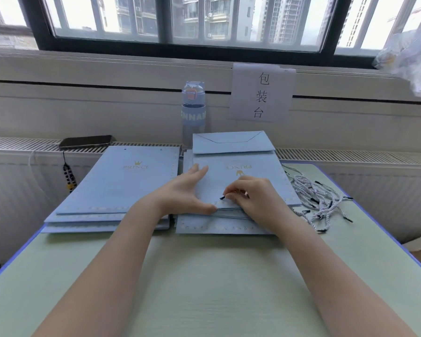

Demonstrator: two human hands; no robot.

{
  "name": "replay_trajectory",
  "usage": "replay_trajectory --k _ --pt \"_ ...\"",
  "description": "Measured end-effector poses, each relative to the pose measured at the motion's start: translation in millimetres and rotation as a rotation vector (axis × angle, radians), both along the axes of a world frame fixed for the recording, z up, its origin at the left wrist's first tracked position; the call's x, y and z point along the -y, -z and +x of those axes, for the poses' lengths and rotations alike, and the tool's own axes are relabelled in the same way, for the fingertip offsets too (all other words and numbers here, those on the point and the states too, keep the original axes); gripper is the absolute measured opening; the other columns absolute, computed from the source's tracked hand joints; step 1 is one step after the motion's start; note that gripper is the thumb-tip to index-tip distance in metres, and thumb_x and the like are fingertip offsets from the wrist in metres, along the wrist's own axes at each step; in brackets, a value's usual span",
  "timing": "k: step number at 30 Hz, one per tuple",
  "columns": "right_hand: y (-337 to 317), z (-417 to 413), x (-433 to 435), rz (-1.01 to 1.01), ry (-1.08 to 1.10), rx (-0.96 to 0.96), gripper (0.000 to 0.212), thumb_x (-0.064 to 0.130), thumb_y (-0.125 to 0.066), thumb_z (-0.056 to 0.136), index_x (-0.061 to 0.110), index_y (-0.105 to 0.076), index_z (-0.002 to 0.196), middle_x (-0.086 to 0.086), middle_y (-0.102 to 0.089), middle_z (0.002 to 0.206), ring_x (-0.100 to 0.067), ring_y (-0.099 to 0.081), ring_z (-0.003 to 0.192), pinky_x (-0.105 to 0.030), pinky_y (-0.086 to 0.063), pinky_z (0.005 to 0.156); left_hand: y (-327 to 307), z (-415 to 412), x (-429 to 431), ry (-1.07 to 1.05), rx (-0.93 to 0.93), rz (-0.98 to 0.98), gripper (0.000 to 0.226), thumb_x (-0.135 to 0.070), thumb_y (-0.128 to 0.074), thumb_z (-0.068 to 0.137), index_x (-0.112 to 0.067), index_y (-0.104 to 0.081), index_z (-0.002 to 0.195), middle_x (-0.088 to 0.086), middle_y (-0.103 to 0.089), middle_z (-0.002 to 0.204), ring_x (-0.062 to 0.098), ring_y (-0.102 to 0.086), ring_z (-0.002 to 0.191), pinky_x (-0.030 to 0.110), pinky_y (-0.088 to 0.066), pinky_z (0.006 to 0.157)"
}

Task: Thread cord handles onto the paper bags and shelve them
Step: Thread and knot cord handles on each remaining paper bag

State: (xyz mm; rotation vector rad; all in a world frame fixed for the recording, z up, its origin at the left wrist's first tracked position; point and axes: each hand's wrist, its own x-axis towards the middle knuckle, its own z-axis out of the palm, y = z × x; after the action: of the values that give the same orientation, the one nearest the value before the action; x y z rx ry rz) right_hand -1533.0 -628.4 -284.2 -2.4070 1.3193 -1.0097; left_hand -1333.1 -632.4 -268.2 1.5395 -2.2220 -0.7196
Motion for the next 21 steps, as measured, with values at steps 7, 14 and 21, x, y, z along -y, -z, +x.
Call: replay_trajectory --k 7,14,21 --pt "4 5 -2 -0.048 0.079 0.033 0.02 0.008 -0.06 0.091 0.014 -0.071 0.107 -0.001 -0.068 0.093 -0.01 -0.054 0.08 -0.015 -0.036 0.074 10 -6 3 0.011 -0.052 -0.074 0.101 -0.043 -0.073 0.078 -0.026 -0.008 0.153 -0.013 0.002 0.159 0.003 -0.002 0.144 0.021 -0.009 0.114" --pt "2 5 -1 -0.151 0.176 0.103 0.012 0.007 -0.062 0.089 0.009 -0.072 0.095 -0.003 -0.071 0.089 -0.007 -0.054 0.074 -0.012 -0.036 0.068 11 -15 2 -0.048 -0.019 -0.19 0.089 -0.042 -0.066 0.082 -0.029 -0.013 0.152 -0.003 -0.008 0.16 0.011 -0.007 0.146 0.029 -0.012 0.116" --pt "0 4 0 -0.202 0.198 0.159 0.011 0.004 -0.063 0.087 0.004 -0.072 0.093 -0.005 -0.072 0.089 -0.006 -0.055 0.075 0.0 -0.037 0.07 15 -19 -1 -0.042 0.211 -0.283 0.1 -0.065 -0.06 0.076 -0.025 -0.01 0.152 0.001 -0.019 0.157 0.018 -0.017 0.143 0.034 -0.02 0.115"
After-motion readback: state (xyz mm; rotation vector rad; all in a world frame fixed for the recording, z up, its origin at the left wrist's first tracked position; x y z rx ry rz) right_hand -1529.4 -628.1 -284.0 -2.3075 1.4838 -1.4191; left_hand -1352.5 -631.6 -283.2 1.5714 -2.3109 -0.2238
